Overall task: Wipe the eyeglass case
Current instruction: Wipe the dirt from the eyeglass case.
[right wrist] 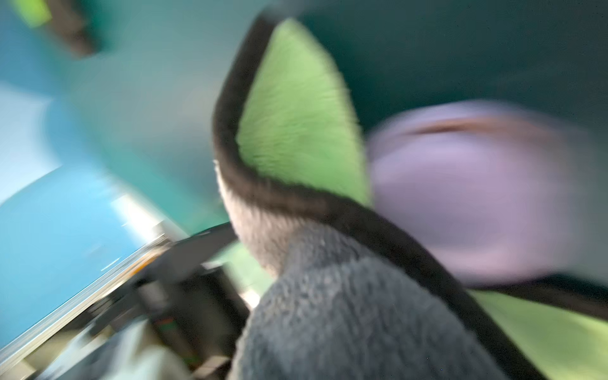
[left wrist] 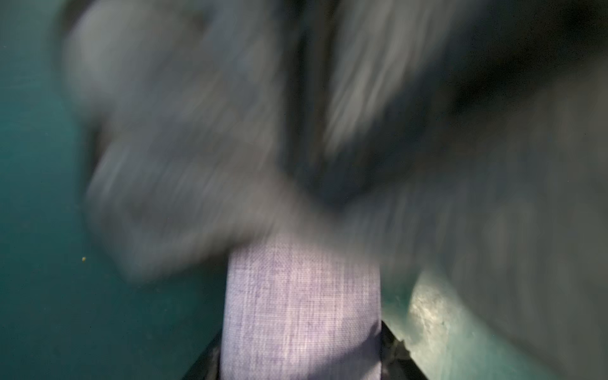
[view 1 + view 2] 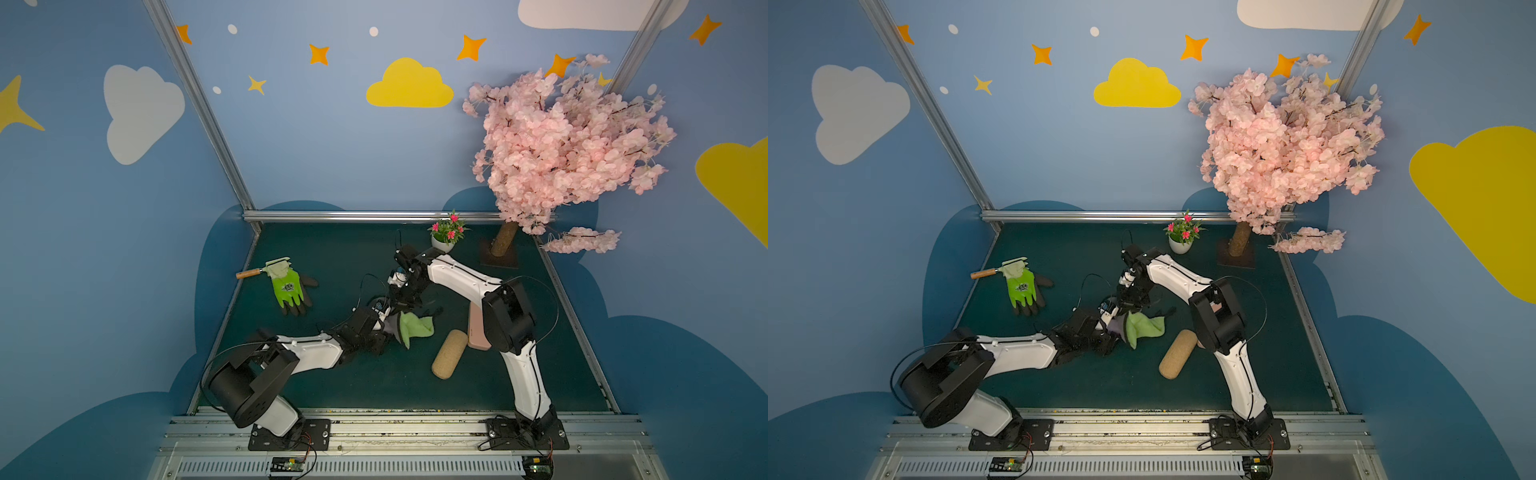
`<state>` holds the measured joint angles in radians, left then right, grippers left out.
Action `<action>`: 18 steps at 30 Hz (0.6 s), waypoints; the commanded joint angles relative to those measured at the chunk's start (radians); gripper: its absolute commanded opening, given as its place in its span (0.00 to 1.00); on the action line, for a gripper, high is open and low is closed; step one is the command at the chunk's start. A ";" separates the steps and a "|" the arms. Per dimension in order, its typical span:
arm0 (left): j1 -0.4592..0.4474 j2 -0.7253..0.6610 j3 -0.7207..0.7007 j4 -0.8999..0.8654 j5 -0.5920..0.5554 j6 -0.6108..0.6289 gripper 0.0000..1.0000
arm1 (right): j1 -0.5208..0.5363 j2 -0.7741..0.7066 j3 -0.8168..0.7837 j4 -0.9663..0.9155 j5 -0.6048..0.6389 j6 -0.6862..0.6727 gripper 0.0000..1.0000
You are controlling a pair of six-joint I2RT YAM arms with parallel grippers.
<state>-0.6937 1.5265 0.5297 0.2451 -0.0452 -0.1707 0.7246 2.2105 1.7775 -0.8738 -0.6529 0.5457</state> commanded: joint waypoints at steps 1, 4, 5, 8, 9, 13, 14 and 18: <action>-0.004 -0.038 -0.032 -0.070 0.058 0.037 0.03 | -0.026 0.045 -0.126 0.237 -0.285 0.158 0.00; -0.004 -0.075 -0.039 -0.082 0.064 0.035 0.03 | -0.083 0.086 -0.132 0.119 -0.199 0.071 0.00; -0.004 -0.082 -0.041 -0.085 0.065 0.035 0.03 | -0.105 0.112 -0.083 -0.020 -0.054 -0.003 0.00; -0.003 -0.084 -0.044 -0.084 0.080 0.034 0.03 | -0.108 0.157 0.079 -0.322 0.604 -0.120 0.00; -0.004 -0.082 -0.043 -0.085 0.088 0.037 0.03 | -0.098 0.158 0.119 -0.373 0.723 -0.135 0.00; -0.003 -0.080 -0.048 -0.089 0.094 0.037 0.03 | -0.090 0.103 0.208 -0.405 0.629 -0.168 0.00; -0.004 -0.081 -0.046 -0.093 0.096 0.038 0.03 | -0.081 0.066 0.212 -0.386 0.534 -0.171 0.00; -0.007 -0.101 -0.047 -0.107 0.129 0.043 0.03 | -0.004 -0.067 0.126 -0.266 0.180 -0.105 0.00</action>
<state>-0.6949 1.4528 0.4950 0.1837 0.0330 -0.1436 0.6495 2.2593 1.9434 -1.1614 -0.2756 0.4248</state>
